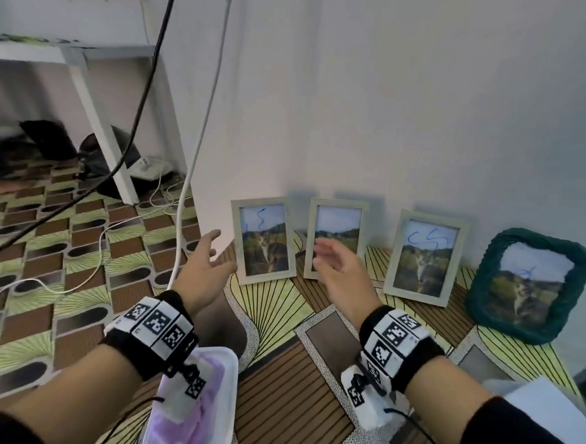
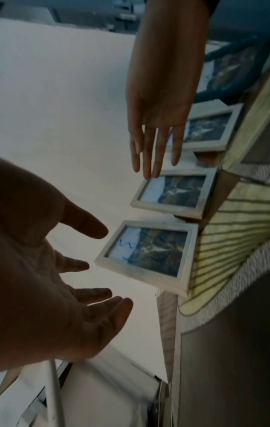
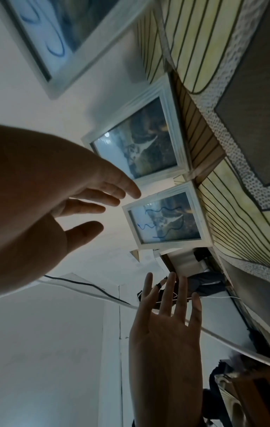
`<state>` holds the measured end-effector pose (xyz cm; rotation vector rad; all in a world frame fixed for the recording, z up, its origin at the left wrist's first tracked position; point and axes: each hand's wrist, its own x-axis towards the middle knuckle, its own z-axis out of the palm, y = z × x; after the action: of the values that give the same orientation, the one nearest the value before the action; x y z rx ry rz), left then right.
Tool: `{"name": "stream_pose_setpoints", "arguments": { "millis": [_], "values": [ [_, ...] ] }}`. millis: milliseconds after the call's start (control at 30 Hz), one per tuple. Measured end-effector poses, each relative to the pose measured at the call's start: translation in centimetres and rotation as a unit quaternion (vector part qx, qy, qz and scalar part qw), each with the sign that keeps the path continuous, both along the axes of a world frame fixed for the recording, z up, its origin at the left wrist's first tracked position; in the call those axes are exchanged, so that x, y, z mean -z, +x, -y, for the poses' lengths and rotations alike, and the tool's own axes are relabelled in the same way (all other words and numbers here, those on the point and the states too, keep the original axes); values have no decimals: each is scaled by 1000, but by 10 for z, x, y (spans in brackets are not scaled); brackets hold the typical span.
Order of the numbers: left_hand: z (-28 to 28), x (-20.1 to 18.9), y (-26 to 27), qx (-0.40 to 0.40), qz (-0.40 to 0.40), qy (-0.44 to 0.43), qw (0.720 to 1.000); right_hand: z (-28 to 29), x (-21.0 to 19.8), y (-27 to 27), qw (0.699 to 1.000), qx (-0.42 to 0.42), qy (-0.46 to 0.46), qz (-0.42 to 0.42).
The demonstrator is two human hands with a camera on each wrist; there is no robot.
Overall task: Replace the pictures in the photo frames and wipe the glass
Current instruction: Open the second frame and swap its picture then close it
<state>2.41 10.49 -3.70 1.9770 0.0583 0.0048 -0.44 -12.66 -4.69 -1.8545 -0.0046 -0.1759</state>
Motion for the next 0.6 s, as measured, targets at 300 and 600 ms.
{"name": "stream_pose_setpoints", "arguments": {
  "millis": [300, 600],
  "values": [
    [-8, 17, 58, 18, -35, 33, 999, -39, 3, 75, 998, -36, -5, -59],
    [-4, 30, 74, 92, -50, -19, 994, -59, 19, 99, 991, -21, 33, -131]
  ]
}}
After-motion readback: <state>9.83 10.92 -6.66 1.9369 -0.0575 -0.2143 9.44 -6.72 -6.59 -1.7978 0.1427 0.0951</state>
